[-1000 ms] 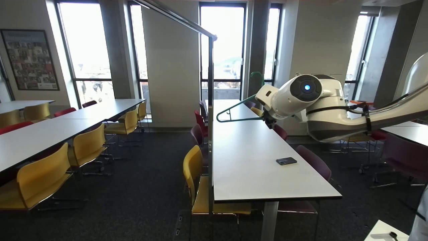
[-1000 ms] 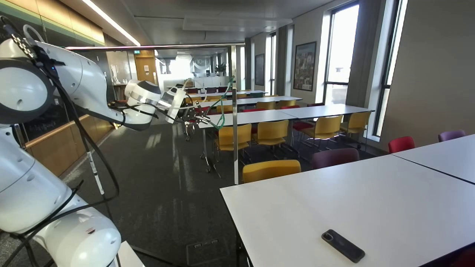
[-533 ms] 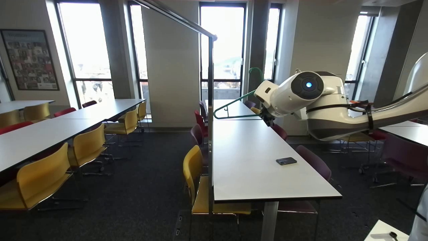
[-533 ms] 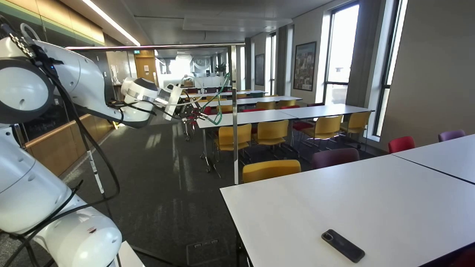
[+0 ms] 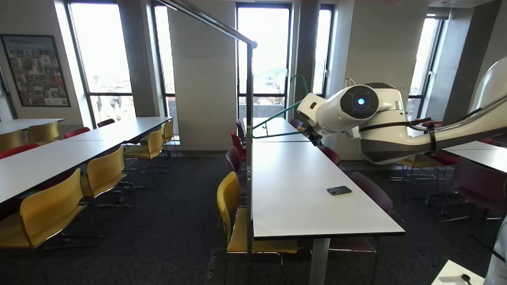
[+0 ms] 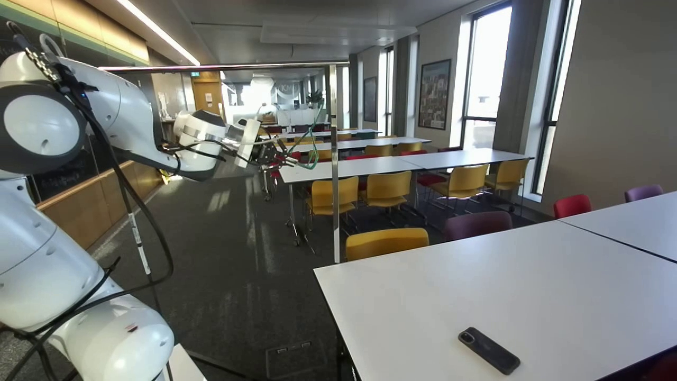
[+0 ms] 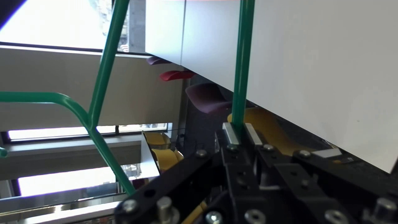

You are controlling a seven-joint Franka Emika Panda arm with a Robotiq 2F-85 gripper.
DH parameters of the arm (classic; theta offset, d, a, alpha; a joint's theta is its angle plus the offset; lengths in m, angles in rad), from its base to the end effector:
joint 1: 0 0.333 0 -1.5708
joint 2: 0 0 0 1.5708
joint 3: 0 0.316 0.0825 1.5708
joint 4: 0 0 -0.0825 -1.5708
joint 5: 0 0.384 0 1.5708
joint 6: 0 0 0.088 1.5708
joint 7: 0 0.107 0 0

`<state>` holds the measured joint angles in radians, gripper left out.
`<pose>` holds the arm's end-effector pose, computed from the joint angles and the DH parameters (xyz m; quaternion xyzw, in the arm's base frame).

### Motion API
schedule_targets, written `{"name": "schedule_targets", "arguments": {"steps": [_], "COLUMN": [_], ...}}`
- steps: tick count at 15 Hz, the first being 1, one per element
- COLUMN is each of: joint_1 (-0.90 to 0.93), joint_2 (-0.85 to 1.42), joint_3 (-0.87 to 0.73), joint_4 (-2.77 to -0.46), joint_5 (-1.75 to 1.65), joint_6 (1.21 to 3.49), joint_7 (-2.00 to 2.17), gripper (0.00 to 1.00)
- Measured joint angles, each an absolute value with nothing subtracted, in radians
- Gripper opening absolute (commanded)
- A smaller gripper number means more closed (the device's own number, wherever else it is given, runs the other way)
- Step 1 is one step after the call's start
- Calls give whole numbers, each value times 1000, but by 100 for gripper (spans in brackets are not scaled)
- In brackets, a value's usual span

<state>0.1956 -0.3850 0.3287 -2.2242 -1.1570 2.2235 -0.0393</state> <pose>0.4215 0.2323 0.5793 0.6949 0.4588 0.2562 0.4909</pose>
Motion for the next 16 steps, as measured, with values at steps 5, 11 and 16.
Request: {"name": "schedule_targets", "arguments": {"steps": [5, 11, 16], "joint_1": [200, 257, 317], "joint_2": [-268, -87, 89], "joint_3": [385, 447, 441], "joint_4": [-1995, -1743, -1582], "joint_5": [-1374, -1614, -1806], "joint_6": [2061, 1749, 1605], "joint_7": [-131, -333, -507], "gripper": [2, 2, 2]}}
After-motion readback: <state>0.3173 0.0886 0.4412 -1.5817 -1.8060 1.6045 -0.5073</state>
